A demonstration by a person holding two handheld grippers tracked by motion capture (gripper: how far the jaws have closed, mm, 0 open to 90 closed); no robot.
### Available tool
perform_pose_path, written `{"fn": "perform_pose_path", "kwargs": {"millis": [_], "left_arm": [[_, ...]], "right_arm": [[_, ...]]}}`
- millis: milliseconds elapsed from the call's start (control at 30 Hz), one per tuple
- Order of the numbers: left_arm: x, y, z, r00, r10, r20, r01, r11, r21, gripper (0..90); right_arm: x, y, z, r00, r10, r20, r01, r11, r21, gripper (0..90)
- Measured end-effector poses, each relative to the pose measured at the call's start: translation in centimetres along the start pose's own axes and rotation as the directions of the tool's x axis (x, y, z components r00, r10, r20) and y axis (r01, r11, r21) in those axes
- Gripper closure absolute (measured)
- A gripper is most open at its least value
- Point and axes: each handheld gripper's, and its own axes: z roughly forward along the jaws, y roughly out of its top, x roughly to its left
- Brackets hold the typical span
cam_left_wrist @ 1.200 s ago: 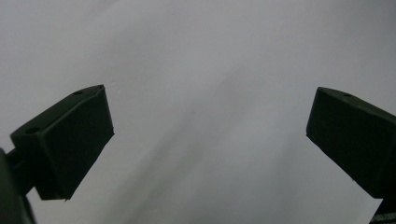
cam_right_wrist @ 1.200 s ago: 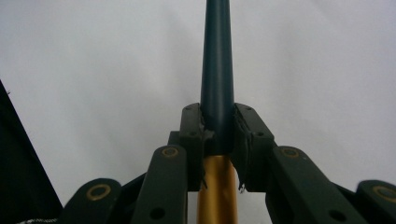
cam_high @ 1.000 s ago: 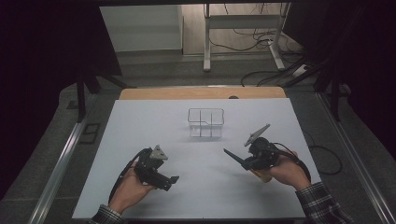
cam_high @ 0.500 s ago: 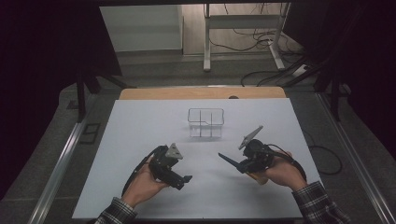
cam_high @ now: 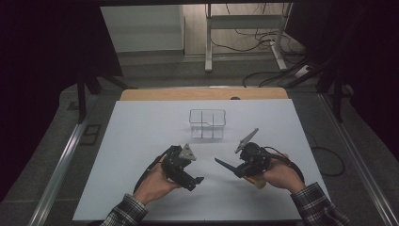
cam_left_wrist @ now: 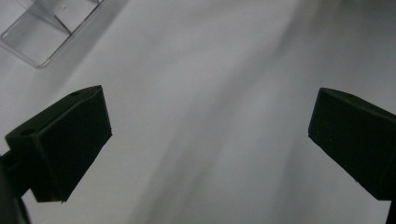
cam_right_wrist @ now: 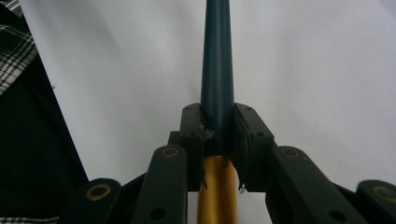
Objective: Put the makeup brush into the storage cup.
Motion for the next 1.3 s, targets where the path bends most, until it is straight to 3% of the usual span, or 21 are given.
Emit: {"fn": "perform_pose_path", "kwargs": {"millis": [400, 900, 1300], "left_arm": [[-1.0, 1.8, 1.9, 0.9977, 0.066, 0.019, -0.066, 0.9977, 0.017, 1.0], [-1.6, 2.3, 2.2, 0.9931, 0.116, 0.01, -0.116, 0.9932, 0.001, 4.6], [-2.3, 2.1, 2.5, 0.9776, 0.21, 0.003, -0.21, 0.9772, 0.028, 14.9]], "right_arm": [[0.7, 0.6, 0.5, 0.9989, -0.017, -0.043, 0.018, 1.0, 0.015, 74.2], [1.7, 1.9, 1.3, 0.9933, -0.05, -0.104, 0.052, 0.998, 0.02, 74.2], [2.2, 2.4, 1.7, 0.9896, -0.059, -0.131, 0.064, 0.997, 0.034, 74.2]]}}
